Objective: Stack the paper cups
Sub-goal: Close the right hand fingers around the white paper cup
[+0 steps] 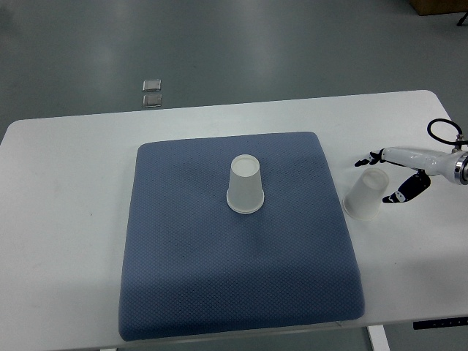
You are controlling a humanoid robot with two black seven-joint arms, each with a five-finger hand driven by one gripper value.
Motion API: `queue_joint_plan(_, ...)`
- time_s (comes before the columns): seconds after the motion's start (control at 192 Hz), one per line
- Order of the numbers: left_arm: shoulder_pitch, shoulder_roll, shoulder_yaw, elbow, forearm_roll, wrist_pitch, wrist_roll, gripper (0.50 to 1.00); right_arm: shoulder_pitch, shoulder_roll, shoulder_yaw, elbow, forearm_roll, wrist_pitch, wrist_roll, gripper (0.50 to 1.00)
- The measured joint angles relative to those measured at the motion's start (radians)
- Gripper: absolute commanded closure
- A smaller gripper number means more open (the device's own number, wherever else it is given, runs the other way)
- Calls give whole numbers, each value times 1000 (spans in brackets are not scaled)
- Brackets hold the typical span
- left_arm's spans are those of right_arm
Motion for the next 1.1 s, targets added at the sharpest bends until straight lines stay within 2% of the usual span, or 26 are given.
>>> queue_joint_plan(0.245,0,0,0,0,0,0,0,500,4,5,-12,0,-2,-6,1,671)
queue_joint_plan(0.839,0,0,0,0,0,0,0,500,9,5,-15,-3,-26,-27,0,744)
queue_joint_plan(1.027,0,0,0,0,0,0,0,500,9,5,-21,-4,-27,-27,1,814)
queue_joint_plan(1.1,0,0,0,0,0,0,0,500,9,4,-21,-5,-27,-27,2,863)
